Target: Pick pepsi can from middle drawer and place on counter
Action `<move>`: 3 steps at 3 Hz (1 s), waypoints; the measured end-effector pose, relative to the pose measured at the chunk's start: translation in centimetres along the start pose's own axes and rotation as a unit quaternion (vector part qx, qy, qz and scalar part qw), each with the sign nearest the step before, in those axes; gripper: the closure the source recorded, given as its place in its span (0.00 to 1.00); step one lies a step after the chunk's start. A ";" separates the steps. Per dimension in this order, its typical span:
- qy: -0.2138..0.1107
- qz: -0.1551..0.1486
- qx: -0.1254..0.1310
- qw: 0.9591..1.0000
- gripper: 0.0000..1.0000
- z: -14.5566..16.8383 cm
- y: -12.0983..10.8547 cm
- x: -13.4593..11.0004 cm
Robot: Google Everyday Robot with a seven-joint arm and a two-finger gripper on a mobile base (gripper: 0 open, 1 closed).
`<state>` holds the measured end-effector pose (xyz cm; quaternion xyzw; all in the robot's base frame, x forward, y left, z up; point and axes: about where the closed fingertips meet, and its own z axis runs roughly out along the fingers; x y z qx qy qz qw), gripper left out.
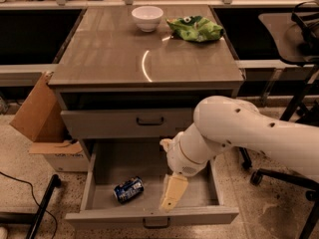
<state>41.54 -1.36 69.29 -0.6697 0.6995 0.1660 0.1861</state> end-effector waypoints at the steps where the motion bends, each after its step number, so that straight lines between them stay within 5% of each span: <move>1: 0.001 -0.009 -0.004 1.000 0.00 1.2 -0.8 0.4; 3: -0.020 -0.021 -0.042 0.999 0.00 10.6 -4.5 2.9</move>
Offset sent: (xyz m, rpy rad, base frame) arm 0.0601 0.0190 -0.1104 0.0671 0.0394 0.0709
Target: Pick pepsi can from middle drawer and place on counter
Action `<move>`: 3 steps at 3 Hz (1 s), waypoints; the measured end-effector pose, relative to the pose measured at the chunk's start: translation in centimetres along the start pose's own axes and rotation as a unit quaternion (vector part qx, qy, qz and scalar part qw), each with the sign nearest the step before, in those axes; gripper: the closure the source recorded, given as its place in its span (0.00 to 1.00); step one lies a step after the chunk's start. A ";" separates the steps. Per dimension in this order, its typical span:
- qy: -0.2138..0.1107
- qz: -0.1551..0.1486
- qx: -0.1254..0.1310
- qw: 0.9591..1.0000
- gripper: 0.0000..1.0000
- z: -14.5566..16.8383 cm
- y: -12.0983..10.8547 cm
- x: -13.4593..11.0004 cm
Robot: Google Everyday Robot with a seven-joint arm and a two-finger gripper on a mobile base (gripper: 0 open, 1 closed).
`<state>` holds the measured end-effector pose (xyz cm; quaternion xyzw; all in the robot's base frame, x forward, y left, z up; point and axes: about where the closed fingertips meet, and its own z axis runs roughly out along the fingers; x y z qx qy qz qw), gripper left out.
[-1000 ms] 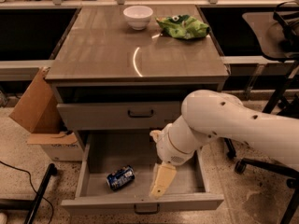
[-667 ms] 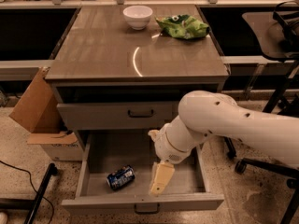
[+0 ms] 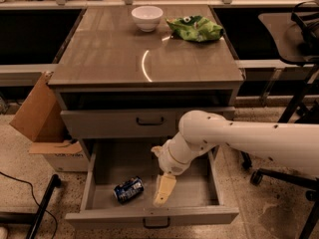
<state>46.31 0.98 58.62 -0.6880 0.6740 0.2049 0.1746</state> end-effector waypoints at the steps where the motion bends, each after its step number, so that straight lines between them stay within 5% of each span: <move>1: 0.000 0.000 0.000 1.000 0.00 0.0 0.0 0.0; 3: -0.006 -0.006 -0.003 1.000 0.00 5.1 -1.2 1.1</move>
Offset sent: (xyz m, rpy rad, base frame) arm 0.0075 0.0105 -0.0306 0.0290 0.0231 0.0009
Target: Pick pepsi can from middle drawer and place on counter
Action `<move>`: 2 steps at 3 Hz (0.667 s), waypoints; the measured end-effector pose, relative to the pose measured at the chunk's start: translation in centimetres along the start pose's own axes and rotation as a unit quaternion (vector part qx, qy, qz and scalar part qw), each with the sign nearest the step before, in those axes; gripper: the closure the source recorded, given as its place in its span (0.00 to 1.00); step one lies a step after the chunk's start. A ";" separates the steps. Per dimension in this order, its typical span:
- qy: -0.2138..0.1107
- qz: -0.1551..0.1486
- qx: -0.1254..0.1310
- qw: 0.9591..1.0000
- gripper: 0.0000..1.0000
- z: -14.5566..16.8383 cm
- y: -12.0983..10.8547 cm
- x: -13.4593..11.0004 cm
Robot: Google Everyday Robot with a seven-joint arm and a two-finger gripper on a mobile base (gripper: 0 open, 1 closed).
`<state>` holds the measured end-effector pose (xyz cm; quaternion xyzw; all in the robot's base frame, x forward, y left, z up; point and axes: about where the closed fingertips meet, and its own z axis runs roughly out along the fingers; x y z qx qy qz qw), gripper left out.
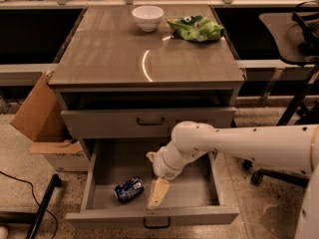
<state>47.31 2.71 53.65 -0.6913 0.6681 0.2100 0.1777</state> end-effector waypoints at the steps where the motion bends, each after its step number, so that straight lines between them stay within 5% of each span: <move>1: -0.001 -0.012 0.015 1.000 0.00 3.0 -1.1 0.5; 2: -0.006 -0.038 0.046 0.998 0.00 5.7 -3.5 0.9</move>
Offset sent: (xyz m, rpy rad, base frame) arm 0.0500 0.0300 -0.0678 0.0294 -0.1886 0.0074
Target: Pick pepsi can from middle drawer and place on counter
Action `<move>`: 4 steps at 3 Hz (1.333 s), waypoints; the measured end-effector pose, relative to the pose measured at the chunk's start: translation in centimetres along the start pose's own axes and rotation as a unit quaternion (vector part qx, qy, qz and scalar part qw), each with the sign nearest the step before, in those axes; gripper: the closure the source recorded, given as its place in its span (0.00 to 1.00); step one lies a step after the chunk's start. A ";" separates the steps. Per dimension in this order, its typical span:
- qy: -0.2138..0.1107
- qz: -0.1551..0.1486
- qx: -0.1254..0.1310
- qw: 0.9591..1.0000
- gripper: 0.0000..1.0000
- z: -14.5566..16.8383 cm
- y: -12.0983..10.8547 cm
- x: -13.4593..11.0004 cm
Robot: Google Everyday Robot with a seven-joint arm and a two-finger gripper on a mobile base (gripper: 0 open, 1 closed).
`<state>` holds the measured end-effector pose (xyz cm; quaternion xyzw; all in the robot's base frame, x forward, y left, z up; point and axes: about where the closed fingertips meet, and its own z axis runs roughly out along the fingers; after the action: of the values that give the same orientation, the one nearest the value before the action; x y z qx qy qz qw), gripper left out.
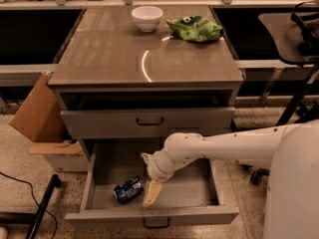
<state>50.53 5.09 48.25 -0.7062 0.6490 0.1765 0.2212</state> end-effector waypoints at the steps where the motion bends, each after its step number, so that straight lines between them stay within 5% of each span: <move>1: -0.005 -0.016 0.009 1.000 0.00 1.8 -1.4 0.3; 4: 0.008 -0.028 0.014 0.999 0.00 7.1 -3.4 0.8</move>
Offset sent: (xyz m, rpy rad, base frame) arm 0.0449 0.0219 -0.0486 0.0064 -0.0708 0.0348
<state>54.23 8.49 42.12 -0.7225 0.6330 0.1549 0.2309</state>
